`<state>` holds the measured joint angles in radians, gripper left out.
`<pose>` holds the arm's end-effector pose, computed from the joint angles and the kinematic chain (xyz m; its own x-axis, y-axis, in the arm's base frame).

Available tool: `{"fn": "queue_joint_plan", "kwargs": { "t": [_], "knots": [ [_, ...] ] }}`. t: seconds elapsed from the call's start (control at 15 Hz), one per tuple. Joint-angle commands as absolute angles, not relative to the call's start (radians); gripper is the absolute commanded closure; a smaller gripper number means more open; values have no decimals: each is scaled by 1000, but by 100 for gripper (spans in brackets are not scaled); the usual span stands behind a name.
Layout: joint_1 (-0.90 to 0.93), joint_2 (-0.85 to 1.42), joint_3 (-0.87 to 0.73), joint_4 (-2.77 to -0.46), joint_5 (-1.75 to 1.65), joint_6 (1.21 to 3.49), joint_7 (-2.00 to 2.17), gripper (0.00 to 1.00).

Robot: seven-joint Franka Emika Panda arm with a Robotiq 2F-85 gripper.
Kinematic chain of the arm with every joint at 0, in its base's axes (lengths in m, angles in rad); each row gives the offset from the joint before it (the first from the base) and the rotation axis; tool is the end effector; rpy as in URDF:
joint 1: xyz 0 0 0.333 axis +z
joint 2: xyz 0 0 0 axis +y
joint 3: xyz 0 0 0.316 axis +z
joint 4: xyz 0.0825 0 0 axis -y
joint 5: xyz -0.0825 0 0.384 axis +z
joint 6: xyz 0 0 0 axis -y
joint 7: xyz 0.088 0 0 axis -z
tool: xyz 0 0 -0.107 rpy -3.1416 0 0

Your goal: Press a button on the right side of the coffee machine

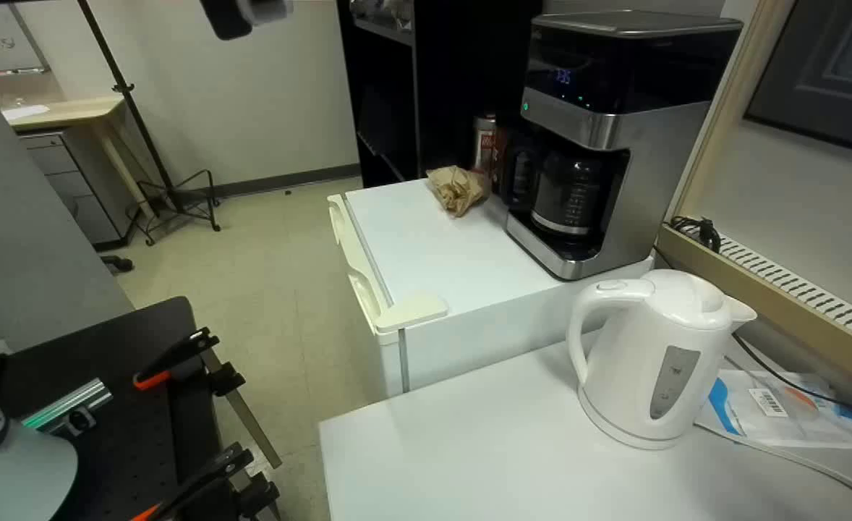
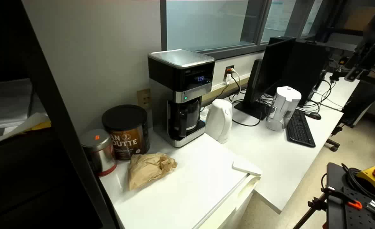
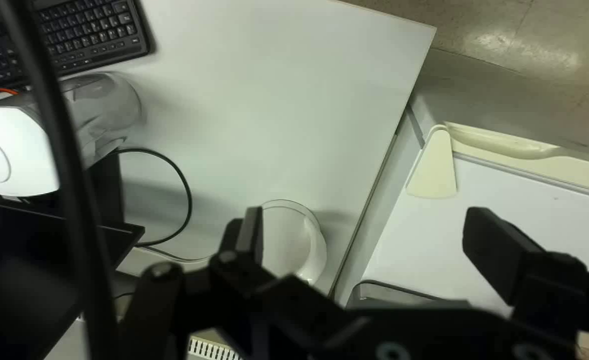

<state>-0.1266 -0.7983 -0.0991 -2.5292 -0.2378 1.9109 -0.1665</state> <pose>0.3176 -0.0954 0.5428 0.9890 0.0372 0.1431 0.0096 -0.9819 0.1894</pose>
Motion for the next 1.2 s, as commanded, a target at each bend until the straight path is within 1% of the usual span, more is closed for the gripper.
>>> {"fn": "queue_joint_plan", "kwargs": {
  "t": [0.0, 0.6, 1.13],
  "knots": [
    [-115, -798, -107, -2526, -244, 1906, -160, 0],
    [-115, -798, -107, -2526, -244, 1906, -160, 0],
    [-37, -690, -65, -2495, -272, 1924, -233, 0]
  ]
}}
